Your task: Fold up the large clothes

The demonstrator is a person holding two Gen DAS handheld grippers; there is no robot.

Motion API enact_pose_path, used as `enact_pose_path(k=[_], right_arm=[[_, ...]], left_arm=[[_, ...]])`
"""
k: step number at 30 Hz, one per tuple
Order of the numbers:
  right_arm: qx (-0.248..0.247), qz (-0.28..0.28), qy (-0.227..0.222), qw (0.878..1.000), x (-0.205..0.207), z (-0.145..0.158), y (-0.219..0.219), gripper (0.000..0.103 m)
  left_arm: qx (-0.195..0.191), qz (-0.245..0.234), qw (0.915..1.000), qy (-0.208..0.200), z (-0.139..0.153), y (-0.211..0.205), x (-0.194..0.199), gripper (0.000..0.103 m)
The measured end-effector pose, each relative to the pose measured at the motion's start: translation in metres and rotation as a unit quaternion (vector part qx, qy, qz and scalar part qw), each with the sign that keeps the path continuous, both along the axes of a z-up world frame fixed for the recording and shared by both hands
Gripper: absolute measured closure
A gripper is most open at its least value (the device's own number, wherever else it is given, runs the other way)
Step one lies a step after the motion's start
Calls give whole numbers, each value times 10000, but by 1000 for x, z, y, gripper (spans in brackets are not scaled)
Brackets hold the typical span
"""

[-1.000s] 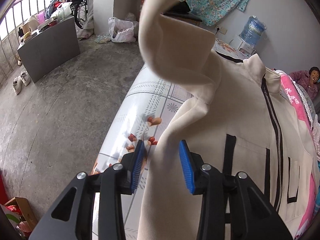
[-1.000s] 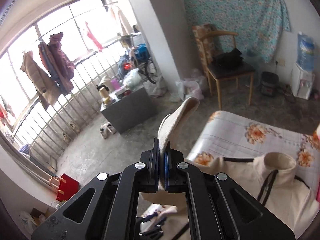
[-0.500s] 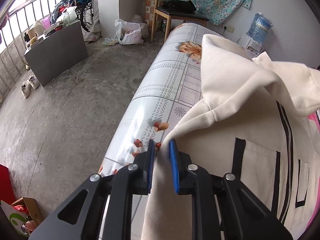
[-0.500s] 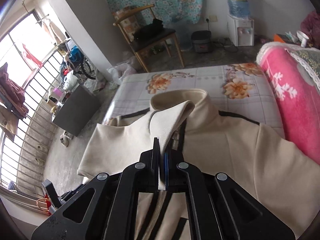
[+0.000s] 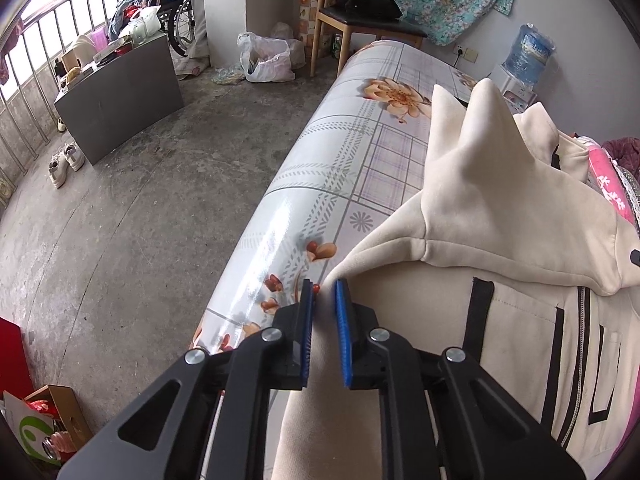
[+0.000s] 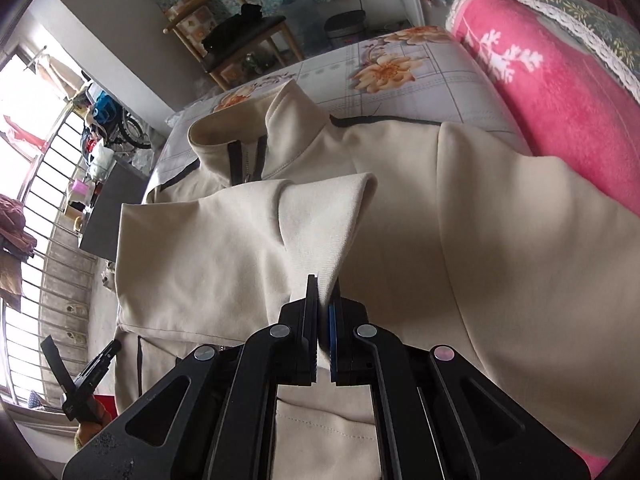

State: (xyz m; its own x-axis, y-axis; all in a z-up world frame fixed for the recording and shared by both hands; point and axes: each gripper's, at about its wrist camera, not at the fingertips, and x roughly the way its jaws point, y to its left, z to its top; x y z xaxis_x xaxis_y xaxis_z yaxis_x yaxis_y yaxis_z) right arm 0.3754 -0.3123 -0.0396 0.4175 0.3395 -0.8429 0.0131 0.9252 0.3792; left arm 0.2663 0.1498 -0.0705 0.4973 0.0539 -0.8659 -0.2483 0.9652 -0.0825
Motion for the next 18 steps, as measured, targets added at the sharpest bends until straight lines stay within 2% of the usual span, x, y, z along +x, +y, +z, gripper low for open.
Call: enact_pose_path(k=[4, 9, 11, 15, 18], right_arm=[[-56, -171, 295, 9994, 6, -23, -12, 100], [691, -144, 254, 9972, -2, -13, -20, 100], [836, -169, 397, 9956, -2, -19, -24, 100], [704, -263, 774, 9942, 0, -46, -31, 100], [757, -167, 593, 9952, -4, -37, -31, 100]], left_arm=[[39, 8, 10000, 7, 0, -1, 1, 92], [-191, -11, 9998, -21, 1, 4, 1, 92], [-335, -105, 9994, -49, 4, 7, -1, 92], [-557, -264, 9978, -246, 29, 15, -17, 92], [-662, -419, 9958, -483, 62, 18, -27, 92]])
